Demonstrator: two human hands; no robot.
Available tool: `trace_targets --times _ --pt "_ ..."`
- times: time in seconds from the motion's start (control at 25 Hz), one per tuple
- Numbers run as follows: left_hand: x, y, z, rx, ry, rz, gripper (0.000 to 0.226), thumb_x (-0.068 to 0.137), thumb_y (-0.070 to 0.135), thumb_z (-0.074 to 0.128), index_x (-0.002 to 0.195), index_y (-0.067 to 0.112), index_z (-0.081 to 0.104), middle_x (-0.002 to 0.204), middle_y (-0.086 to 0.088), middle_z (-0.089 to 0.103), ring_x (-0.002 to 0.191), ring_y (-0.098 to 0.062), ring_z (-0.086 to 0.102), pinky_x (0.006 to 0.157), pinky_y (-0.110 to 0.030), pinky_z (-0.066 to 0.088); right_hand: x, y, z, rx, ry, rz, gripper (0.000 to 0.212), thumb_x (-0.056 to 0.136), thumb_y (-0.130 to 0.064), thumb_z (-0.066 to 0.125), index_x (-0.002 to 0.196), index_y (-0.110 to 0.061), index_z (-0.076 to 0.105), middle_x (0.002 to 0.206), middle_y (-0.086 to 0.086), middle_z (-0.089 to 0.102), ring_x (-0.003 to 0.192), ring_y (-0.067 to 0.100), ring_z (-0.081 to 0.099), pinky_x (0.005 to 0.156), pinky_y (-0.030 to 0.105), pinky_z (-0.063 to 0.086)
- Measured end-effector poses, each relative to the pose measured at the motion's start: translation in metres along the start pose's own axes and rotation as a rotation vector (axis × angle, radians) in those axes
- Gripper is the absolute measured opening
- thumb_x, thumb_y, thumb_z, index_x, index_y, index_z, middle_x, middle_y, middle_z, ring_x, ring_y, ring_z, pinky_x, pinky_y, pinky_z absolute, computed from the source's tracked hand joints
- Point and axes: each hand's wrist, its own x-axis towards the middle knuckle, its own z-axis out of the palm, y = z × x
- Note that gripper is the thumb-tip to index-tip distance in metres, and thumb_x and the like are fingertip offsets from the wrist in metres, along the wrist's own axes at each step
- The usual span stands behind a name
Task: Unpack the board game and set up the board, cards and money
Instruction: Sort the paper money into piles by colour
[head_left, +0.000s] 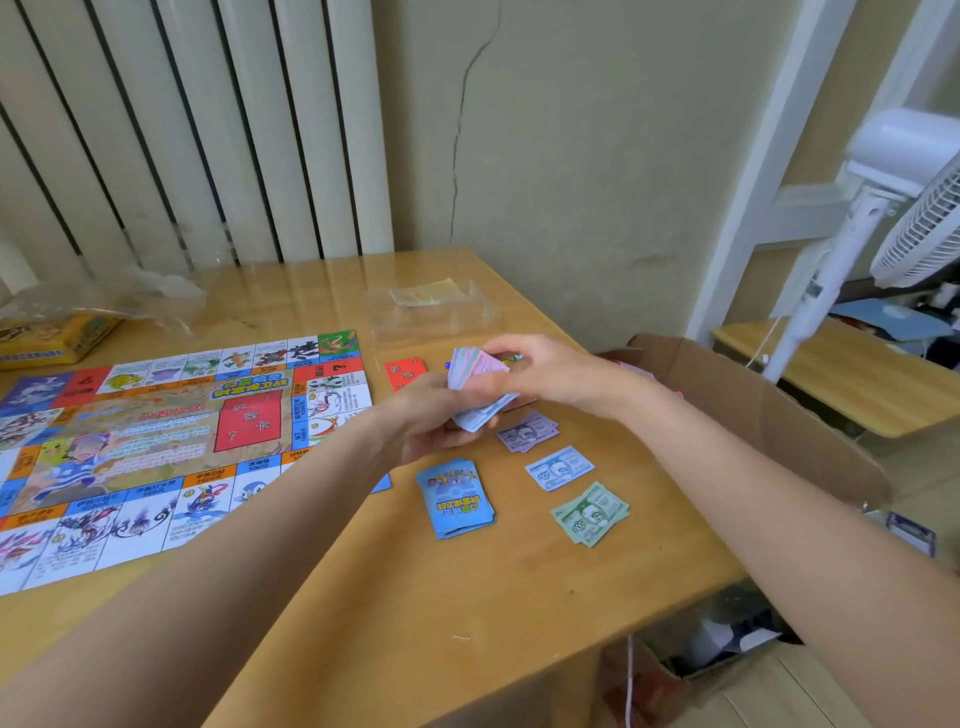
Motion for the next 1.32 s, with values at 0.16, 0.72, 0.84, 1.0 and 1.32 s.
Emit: trace_targets --times 0.16,0.72,0.84,1.0,1.32 --pt "-0.008 0.005 -0.002 -0.024 -0.09 -0.003 0.005 0.088 0.017 0.06 0.084 0.015 0.063 0.058 0.007 0.065 0.049 -0.002 0.057 0.047 -0.012 0.048 -0.005 0.007 -0.011 0.326 0.092 0.091 0.034 0.082 -0.004 0.067 0.114 0.002 0.057 0.078 0.01 0.056 0.057 0.012 0.049 0.047 0.017 0.04" --pt "-0.007 0.006 0.002 -0.041 -0.058 -0.043 0.014 0.092 0.019 0.056 0.084 0.008 0.06 0.054 0.001 0.06 0.044 -0.004 0.056 0.045 -0.012 0.048 -0.039 0.038 -0.028 -0.176 -0.114 0.314 0.023 0.079 0.003 0.068 0.095 -0.007 0.055 0.063 0.005 0.058 0.049 0.009 0.051 0.048 0.018 0.041" --pt "-0.007 0.003 0.003 -0.013 -0.054 -0.061 0.013 0.091 0.017 0.057 0.083 0.007 0.061 0.054 0.0 0.06 0.044 -0.005 0.058 0.044 -0.013 0.049 -0.033 0.039 -0.024 -0.381 -0.116 0.344 0.023 0.076 -0.005 0.073 0.083 -0.016 0.055 0.065 0.003 0.057 0.052 0.012 0.049 0.051 0.022 0.039" --pt "-0.006 0.001 0.002 -0.015 -0.074 -0.077 0.013 0.091 0.017 0.058 0.083 0.008 0.062 0.056 -0.002 0.063 0.047 -0.005 0.06 0.046 -0.012 0.05 -0.029 0.026 -0.025 -0.301 0.015 0.259 0.017 0.078 -0.018 0.074 0.081 -0.014 0.058 0.06 -0.001 0.053 0.052 0.012 0.044 0.046 0.02 0.036" --pt "-0.002 0.013 0.007 -0.171 -0.111 -0.095 0.023 0.095 0.027 0.05 0.09 0.008 0.061 0.063 -0.004 0.067 0.052 -0.008 0.064 0.049 -0.014 0.051 -0.012 0.015 -0.016 0.118 0.245 0.109 0.014 0.083 -0.003 0.066 0.071 -0.006 0.061 0.061 0.007 0.058 0.045 0.006 0.052 0.042 0.014 0.04"
